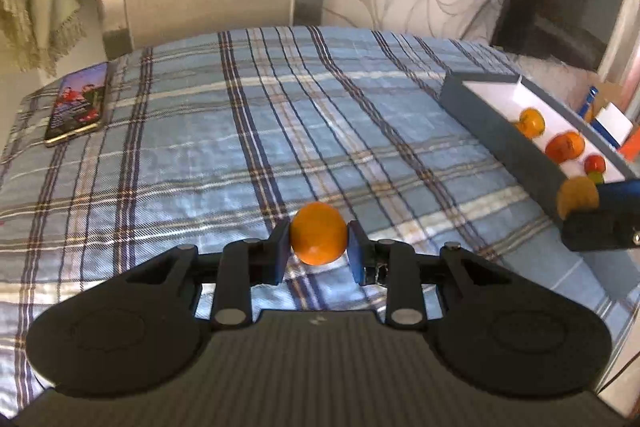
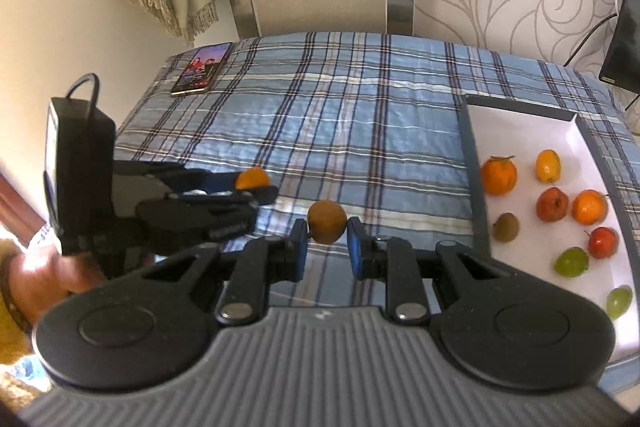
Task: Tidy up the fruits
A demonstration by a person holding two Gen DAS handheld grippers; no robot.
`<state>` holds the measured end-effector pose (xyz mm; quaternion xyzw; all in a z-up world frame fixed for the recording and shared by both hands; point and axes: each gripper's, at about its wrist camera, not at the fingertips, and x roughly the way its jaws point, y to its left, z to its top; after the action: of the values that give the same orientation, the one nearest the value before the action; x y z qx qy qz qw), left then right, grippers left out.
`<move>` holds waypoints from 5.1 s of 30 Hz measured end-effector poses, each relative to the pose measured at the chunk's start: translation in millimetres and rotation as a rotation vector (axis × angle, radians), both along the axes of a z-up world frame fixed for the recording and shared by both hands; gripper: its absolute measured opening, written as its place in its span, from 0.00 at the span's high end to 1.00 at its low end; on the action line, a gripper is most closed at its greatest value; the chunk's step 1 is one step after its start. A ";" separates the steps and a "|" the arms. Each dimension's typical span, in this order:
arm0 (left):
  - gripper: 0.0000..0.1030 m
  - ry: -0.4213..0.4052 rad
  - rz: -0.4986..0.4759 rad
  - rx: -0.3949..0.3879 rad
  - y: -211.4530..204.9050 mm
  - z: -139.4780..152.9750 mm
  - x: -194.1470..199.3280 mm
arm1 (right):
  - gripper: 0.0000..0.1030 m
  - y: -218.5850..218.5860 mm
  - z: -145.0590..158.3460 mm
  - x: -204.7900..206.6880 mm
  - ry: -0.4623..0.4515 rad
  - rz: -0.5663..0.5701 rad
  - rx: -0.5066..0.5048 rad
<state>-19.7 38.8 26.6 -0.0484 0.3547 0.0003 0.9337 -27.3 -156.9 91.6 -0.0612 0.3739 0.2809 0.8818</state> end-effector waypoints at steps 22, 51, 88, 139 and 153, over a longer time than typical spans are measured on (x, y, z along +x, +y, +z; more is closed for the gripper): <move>0.66 -0.095 0.018 0.048 -152.5 60.2 20.2 | 0.77 -141.7 4.8 -4.4 -0.081 0.038 0.107; 0.66 -0.020 -0.095 0.011 -251.4 21.2 65.8 | 0.76 -207.7 -45.2 25.0 -0.005 -0.086 0.009; 0.01 -0.191 0.070 0.236 -279.5 74.1 -8.8 | 0.57 -249.8 -16.3 -1.7 -0.029 -0.064 0.038; 0.01 0.038 0.059 0.109 -336.1 70.2 -40.7 | 0.56 -321.7 3.7 -17.2 -0.025 -0.267 0.085; 0.01 0.042 0.054 0.111 -337.8 69.7 -37.2 | 0.56 -322.0 2.8 -13.5 -0.021 -0.267 0.090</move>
<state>-56.9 -299.0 96.3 -0.0061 0.3722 0.0464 0.9270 -40.8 -478.9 94.4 0.0258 0.3567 0.1771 0.9169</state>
